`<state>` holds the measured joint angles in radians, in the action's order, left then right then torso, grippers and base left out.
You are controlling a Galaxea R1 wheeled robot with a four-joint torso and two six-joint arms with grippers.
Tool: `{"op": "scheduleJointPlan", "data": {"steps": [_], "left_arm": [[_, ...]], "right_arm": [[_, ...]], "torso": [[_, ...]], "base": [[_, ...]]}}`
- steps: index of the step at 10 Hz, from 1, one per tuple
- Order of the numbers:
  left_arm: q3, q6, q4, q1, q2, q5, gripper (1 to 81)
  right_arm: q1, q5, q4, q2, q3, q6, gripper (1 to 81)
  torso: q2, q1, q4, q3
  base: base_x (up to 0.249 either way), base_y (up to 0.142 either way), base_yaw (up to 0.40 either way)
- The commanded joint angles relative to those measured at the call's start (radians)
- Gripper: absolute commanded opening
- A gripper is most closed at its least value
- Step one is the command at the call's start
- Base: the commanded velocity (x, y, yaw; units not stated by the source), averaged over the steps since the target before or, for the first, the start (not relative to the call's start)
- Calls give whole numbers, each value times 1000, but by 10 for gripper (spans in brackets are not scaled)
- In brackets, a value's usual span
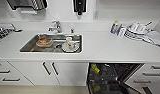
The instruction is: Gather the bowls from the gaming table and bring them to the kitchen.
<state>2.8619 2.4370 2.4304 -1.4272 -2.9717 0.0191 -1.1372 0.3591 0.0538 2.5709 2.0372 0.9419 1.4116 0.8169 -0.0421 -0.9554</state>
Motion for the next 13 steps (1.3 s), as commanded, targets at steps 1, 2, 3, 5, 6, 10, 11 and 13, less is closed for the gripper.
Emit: {"op": "scheduleJointPlan", "data": {"steps": [1,2,3,5,6,10,11,13], "left_arm": [[7,0,-5,3,8,47,811],[7,0,-5,3,8,45,811],[7,0,-7,4,8,45,811],[7,0,-5,3,11,44,811],[7,0,-7,3,12,42,811],[7,0,-7,4,5,45,811],[7,0,-5,3,0,45,811],[7,-1,-1,3,-4,47,811]], "right_arm": [[273,34,-80,-55,-115,34,811],[297,34,-84,-73,-158,32,811],[312,34,-91,-85,-181,32,811],[345,34,-98,-105,-212,34,811],[365,35,-100,-119,-240,34,811],[233,27,-72,-90,-164,20,811],[153,26,1,-55,-89,20,811],[-2,26,186,31,100,20,811]], "torso": [[0,0,0,0],[0,0,0,0],[0,0,0,0],[0,0,0,0],[0,0,0,0],[0,1,0,0],[0,1,0,0],[0,1,0,0]], "base": [[0,0,0],[0,0,0],[0,0,0],[0,0,0],[0,0,0],[0,0,0],[0,0,0],[0,0,0]]}}
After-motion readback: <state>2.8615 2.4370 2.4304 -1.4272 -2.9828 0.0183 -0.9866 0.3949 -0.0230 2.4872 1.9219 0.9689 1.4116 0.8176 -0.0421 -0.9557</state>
